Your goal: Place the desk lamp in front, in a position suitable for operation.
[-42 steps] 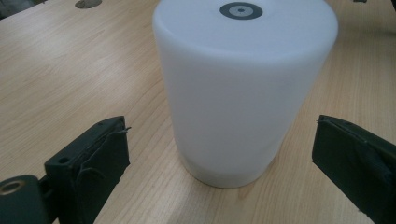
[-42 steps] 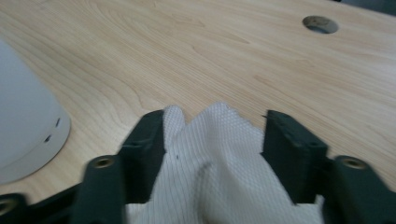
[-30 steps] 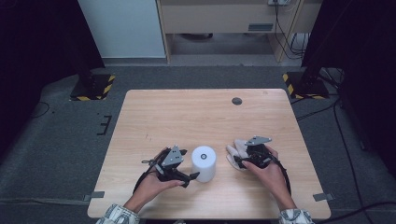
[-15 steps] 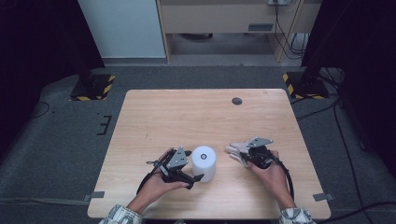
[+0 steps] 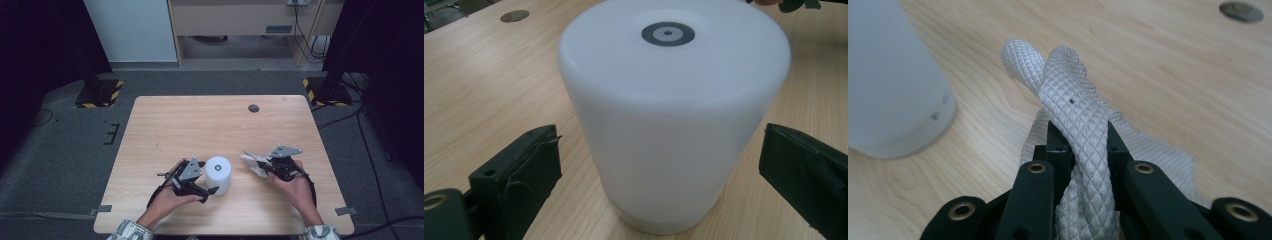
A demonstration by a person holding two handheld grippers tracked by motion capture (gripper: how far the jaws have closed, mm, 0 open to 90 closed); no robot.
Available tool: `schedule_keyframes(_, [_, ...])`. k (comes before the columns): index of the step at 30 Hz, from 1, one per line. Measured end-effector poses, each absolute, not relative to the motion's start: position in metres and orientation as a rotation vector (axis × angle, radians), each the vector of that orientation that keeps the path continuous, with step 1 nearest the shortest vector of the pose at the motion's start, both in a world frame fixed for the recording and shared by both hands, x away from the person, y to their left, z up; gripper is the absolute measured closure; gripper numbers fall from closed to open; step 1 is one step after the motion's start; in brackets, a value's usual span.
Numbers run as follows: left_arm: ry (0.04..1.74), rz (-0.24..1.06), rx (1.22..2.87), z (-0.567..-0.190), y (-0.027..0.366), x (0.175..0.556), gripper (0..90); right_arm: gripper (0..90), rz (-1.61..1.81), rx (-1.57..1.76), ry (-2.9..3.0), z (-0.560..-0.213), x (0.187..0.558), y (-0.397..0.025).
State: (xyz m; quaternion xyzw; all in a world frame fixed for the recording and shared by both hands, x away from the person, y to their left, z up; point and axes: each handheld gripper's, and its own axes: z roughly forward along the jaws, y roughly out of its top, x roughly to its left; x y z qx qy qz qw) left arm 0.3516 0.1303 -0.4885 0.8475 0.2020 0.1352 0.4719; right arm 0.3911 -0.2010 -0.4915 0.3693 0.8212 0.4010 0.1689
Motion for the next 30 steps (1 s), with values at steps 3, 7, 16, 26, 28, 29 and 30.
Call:
schedule_keyframes(3, [0.490,0.338,2.072,-0.488,0.129,0.351,2.7,80.4,1.193,1.022,2.313,-0.479,0.386,-0.203])
schedule_keyframes(7, [0.485,0.338,2.079,-0.489,0.127,0.351,2.7,80.4,1.244,0.996,2.295,-0.465,0.382,-0.203])
schedule_keyframes(16, [0.486,0.352,2.075,-0.490,0.116,0.351,2.8,80.4,1.331,0.962,2.291,-0.438,0.381,-0.190])
schedule_keyframes(26, [0.487,0.357,2.065,-0.490,0.115,0.352,3.1,80.3,1.305,0.840,2.342,-0.400,0.386,-0.160])
schedule_keyframes(28, [0.485,0.359,2.068,-0.490,0.115,0.352,3.2,80.2,1.293,0.824,2.354,-0.395,0.388,-0.153])
schedule_keyframes(29, [0.485,0.362,2.067,-0.490,0.115,0.352,3.3,80.2,1.289,0.818,2.359,-0.394,0.388,-0.151])
schedule_keyframes(30, [0.487,0.364,2.063,-0.490,0.115,0.352,3.4,80.2,1.281,0.803,2.372,-0.391,0.389,-0.145])
